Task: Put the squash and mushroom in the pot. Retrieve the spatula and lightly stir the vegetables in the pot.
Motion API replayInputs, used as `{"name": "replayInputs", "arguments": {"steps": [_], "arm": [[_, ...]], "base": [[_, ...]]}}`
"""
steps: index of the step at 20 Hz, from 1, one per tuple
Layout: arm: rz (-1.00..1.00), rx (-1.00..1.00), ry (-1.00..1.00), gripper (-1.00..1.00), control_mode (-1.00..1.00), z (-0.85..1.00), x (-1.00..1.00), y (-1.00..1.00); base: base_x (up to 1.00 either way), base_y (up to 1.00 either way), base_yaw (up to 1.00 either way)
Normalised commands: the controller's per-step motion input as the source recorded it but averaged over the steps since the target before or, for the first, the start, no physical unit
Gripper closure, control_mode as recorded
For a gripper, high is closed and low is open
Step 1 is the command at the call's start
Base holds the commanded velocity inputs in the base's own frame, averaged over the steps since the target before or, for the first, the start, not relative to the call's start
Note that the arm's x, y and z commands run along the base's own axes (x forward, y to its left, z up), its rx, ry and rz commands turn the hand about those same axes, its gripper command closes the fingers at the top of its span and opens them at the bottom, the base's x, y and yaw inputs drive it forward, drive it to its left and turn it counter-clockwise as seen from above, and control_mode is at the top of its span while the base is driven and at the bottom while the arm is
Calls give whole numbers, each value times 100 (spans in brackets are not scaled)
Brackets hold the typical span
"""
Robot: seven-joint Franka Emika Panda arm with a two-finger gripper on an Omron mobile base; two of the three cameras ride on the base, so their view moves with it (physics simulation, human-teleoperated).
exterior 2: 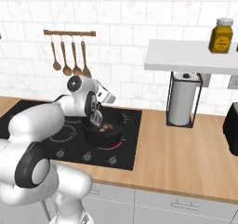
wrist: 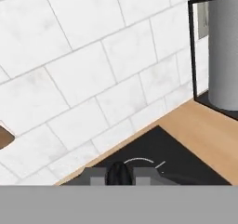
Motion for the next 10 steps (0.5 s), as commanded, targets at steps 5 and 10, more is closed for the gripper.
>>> {"name": "replayInputs", "arguments": {"steps": [5, 10], "arm": [[0, 10, 40, 100, -100, 52, 0, -11], [0, -2, 16, 100, -100, -23, 7, -15]], "base": [[0, 0, 0], [0, 0, 0]]}}
